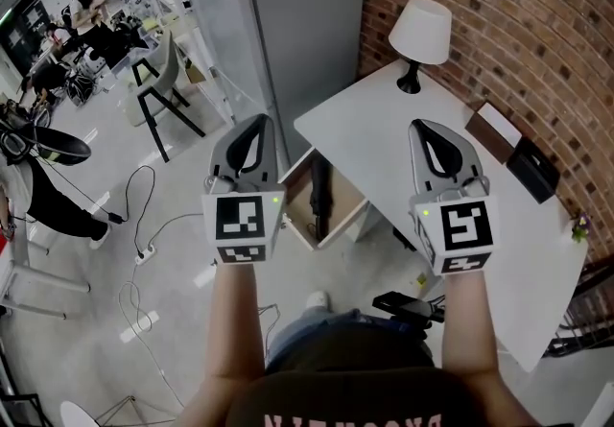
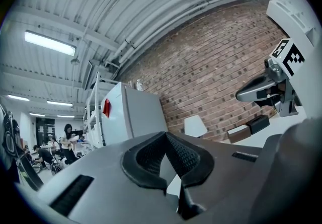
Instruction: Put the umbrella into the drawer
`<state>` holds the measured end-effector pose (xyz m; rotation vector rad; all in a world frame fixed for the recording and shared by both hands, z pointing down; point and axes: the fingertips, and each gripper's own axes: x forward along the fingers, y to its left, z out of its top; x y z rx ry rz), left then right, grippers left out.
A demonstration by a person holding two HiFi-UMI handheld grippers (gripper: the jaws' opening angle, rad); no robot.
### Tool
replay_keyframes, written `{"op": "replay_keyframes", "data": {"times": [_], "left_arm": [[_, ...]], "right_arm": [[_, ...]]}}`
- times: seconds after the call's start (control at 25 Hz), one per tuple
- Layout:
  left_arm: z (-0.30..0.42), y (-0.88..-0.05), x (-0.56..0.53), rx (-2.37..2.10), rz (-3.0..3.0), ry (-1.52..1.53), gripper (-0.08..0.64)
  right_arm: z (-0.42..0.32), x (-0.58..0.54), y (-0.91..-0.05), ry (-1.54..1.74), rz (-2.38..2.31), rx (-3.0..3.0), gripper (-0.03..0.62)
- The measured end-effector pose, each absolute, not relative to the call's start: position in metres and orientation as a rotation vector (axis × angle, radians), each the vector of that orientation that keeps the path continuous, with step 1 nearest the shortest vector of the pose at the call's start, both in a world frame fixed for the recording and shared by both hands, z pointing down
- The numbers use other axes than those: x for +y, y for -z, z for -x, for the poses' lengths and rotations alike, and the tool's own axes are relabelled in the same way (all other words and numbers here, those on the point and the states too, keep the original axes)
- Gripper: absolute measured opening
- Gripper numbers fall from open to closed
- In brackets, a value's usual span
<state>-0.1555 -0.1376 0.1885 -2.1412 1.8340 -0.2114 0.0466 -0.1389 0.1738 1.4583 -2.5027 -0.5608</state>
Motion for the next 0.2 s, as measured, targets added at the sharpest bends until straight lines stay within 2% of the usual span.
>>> {"op": "replay_keyframes", "data": {"times": [0.2], "left_arm": [[0.1547, -0.1839, -0.1403, 1.824, 2.095, 0.274, 0.003]], "right_arm": [[-0.047, -0.1408, -0.1716, 0.568, -1.464, -2.516, -0.002]]}}
